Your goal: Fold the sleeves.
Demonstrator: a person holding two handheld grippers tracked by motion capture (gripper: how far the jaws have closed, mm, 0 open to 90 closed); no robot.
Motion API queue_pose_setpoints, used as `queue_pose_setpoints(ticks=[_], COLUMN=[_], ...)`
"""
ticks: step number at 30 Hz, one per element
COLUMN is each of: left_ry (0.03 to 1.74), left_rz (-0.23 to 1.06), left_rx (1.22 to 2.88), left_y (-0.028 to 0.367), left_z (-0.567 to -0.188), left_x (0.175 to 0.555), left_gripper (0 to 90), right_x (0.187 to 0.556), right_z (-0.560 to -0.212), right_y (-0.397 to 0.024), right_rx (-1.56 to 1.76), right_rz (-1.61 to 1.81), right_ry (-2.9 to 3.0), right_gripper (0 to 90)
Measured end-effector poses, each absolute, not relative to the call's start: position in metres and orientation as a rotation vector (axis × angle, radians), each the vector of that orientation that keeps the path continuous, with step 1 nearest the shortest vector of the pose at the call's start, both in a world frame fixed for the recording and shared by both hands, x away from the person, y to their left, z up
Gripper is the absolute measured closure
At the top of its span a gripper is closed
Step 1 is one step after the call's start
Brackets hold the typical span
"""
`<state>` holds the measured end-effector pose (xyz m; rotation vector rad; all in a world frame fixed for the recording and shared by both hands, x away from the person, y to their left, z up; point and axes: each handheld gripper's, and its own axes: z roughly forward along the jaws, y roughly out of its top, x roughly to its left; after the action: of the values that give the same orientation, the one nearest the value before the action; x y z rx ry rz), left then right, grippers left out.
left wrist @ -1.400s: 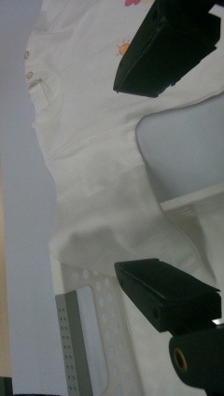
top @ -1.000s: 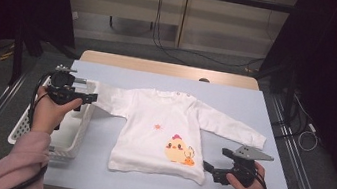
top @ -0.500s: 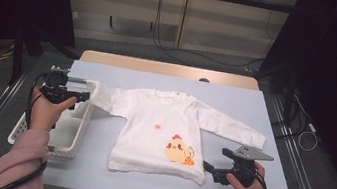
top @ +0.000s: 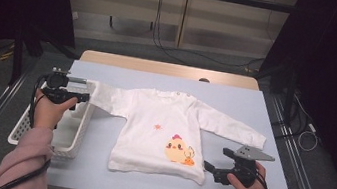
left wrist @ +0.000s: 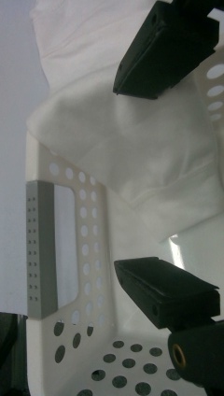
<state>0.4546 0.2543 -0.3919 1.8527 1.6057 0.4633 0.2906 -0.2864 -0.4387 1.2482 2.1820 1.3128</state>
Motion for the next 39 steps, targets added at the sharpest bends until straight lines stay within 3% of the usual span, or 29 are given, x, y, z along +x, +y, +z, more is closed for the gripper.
queue_pose_setpoints(ticks=[5,6,10,23,25,28,38,39], left_ry=[1.624,1.644,1.648,1.696,1.726,1.706,1.729,1.761], left_rz=[0.469,0.462,0.494,0.519,0.522,0.514,0.497,0.492], left_rx=[1.853,1.773,1.832,1.872,1.794,1.908,1.942,1.833], left_y=[0.257,0.254,0.26,0.263,0.259,0.262,0.256,0.251], left_z=[-0.396,-0.399,-0.401,-0.42,-0.425,-0.428,-0.435,-0.438], left_x=[0.456,0.457,0.457,0.458,0.459,0.46,0.461,0.462], left_gripper=[15.6,16.0,19.2,37.3,40.4,42.4,52.8,55.0], right_x=[0.29,0.29,0.29,0.29,0.29,0.29,0.29,0.29], right_z=[-0.438,-0.438,-0.438,-0.438,-0.439,-0.439,-0.438,-0.438], right_y=[-0.287,-0.287,-0.287,-0.286,-0.286,-0.287,-0.288,-0.288], right_rx=[1.252,1.254,1.249,1.246,1.243,1.238,1.237,1.238], right_rz=[1.316,1.317,1.317,1.318,1.318,1.317,1.314,1.314], right_ry=[2.179,2.178,2.178,2.182,2.182,2.177,2.179,2.178], right_gripper=[8.3,8.3,8.2,8.3,8.3,8.3,8.4,8.4])
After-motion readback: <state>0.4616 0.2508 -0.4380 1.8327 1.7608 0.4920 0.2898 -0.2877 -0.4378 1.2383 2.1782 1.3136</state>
